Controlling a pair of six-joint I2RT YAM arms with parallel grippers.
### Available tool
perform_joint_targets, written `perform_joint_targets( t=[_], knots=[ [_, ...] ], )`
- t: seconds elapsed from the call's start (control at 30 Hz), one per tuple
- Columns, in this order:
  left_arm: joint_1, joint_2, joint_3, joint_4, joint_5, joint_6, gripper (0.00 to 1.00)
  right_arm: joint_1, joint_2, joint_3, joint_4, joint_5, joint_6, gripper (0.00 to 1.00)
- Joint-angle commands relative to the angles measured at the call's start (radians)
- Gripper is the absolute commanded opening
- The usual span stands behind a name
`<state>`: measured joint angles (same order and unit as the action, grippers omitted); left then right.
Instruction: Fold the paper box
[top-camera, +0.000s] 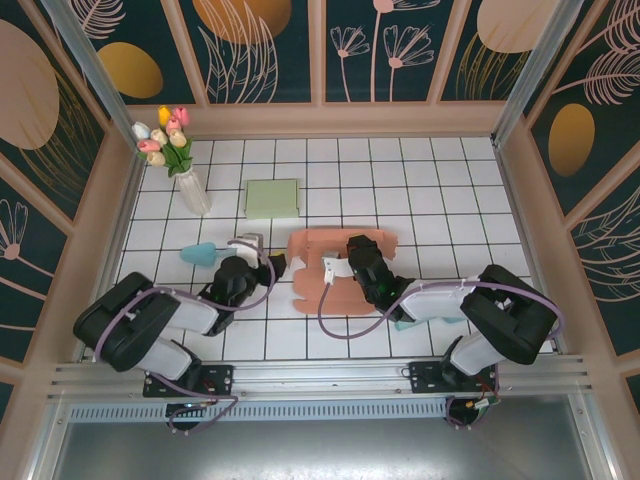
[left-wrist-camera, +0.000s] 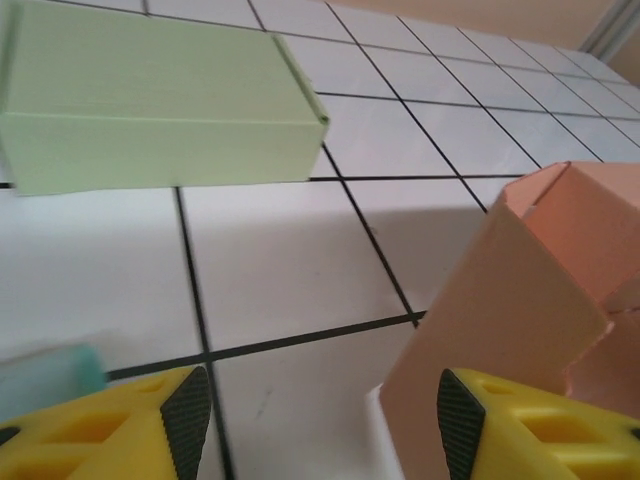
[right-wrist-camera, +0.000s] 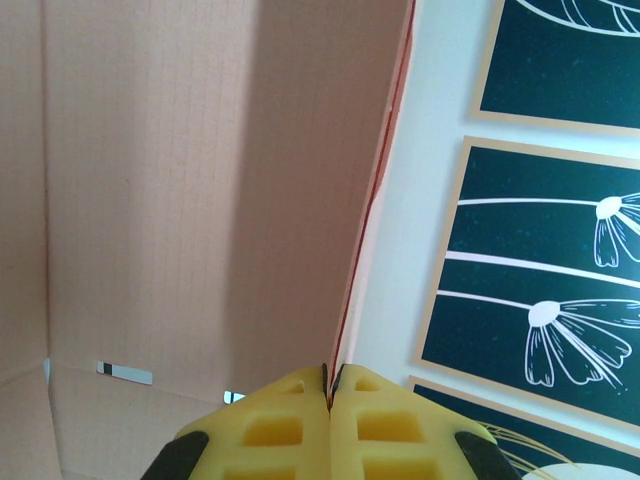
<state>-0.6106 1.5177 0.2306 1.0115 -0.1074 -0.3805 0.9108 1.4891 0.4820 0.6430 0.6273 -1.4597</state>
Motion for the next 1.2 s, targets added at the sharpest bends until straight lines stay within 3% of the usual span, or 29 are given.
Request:
perform_joint_targets(
  t=[0.0, 0.23, 0.4, 0.6, 0.87, 1.17],
  knots=[
    [0.006, 0.061, 0.057, 0.017, 0.087, 0.038, 0.63, 0.004, 0.037, -0.018, -0.176, -0.056, 0.010, 0.00],
    [0.005, 0.157, 0.145, -0.003, 0.107, 0.090, 0.62, 0.000, 0.027, -0.016, -0.184, -0.061, 0.010, 0.00],
    [0.005, 0.180, 0.123, 0.091, 0.230, 0.079, 0.60, -0.001, 0.034, -0.015, -0.182, -0.064, 0.012, 0.00],
    [0.005, 0.231, 0.147, 0.127, 0.322, 0.054, 0.51, 0.000, 0.044, -0.012, -0.178, -0.063, 0.013, 0.00],
    [0.004, 0.267, 0.193, 0.108, 0.224, 0.023, 0.53, 0.005, 0.039, -0.013, -0.183, -0.065, 0.015, 0.00],
    [-0.027, 0.310, 0.245, 0.103, 0.194, 0.014, 0.56, 0.012, 0.051, -0.008, -0.182, -0.066, 0.018, 0.00]
  ],
)
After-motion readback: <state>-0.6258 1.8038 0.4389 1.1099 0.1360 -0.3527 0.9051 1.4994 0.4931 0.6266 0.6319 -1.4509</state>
